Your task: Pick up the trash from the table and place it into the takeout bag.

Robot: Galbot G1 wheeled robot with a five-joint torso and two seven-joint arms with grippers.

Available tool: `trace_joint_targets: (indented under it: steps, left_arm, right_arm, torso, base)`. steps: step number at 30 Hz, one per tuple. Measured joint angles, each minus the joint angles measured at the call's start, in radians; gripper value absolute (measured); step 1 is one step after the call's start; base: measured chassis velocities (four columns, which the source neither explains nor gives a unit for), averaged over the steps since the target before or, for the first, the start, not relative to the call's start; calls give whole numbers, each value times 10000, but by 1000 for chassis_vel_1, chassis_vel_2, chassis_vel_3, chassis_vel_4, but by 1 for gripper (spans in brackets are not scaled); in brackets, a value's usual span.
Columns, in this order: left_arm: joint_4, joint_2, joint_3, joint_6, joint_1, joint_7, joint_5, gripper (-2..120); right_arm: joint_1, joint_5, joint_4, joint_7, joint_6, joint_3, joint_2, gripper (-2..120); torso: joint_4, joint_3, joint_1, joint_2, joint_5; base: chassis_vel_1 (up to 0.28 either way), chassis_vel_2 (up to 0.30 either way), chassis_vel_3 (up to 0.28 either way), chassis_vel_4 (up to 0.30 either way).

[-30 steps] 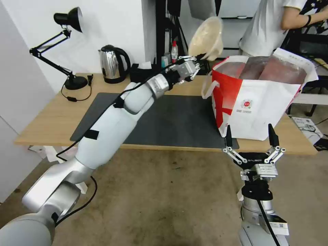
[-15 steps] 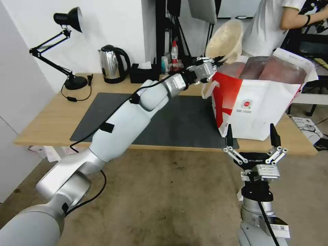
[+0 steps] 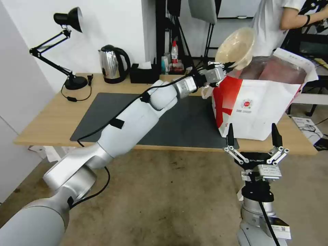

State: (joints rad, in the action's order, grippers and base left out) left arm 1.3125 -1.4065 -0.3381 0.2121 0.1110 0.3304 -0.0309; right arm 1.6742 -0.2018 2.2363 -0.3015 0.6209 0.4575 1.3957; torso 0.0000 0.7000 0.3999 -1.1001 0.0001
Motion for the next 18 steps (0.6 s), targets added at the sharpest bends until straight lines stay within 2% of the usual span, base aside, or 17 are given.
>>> trace_joint_targets:
  steps: [18]
  left_arm:
    - [-545,-188,-216,217,-196,-4,-1,1]
  right_arm:
    - [-21,39,11,1,15,-94,62,100]
  torso:
    - [0,0,0,0,0]
  base:
    - [0,0,0,0]
